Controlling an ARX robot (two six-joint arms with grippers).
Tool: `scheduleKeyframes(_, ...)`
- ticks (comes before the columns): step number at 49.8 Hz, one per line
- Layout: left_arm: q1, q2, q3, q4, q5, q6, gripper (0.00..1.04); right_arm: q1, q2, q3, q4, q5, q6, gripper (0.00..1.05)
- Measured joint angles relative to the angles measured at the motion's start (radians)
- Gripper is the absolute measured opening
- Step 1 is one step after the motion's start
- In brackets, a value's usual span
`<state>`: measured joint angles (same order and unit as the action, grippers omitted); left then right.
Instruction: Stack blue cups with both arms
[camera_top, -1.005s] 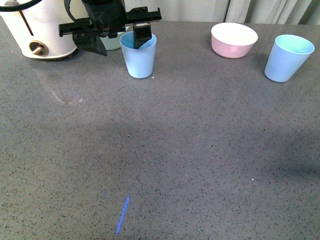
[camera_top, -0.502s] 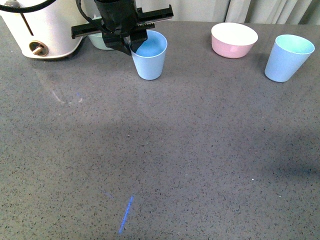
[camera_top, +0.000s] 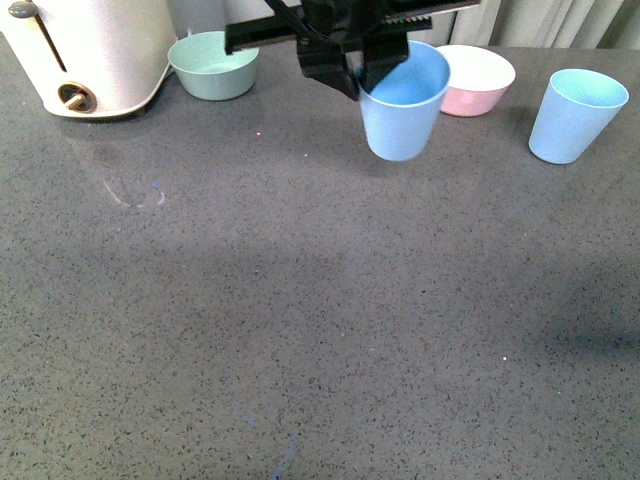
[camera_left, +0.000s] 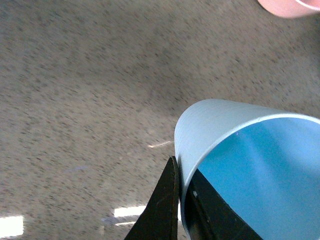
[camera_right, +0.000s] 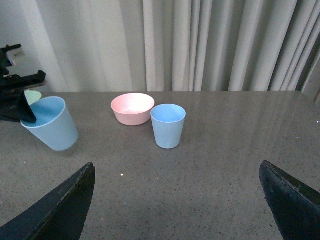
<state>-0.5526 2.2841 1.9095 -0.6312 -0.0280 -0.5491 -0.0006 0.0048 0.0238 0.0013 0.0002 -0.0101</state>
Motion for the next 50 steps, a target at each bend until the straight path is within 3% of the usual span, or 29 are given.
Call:
scheduleKeyframes(13,-0.063,0.056,0.018,-0.012,-0.015,-0.018,0.02,0.000,0.000,0.000,0.000,0.000,0.000,0.96)
scheduleKeyframes(34,-0.069,0.173,0.141,-0.066,-0.032,-0.021,0.02,0.000,0.000,0.000,0.000,0.000,0.000,0.96)
scheduleKeyframes(50,-0.068,0.162,0.091,-0.036,-0.021,-0.021,0.41,0.000,0.000,0.000,0.000,0.000,0.000,0.96)
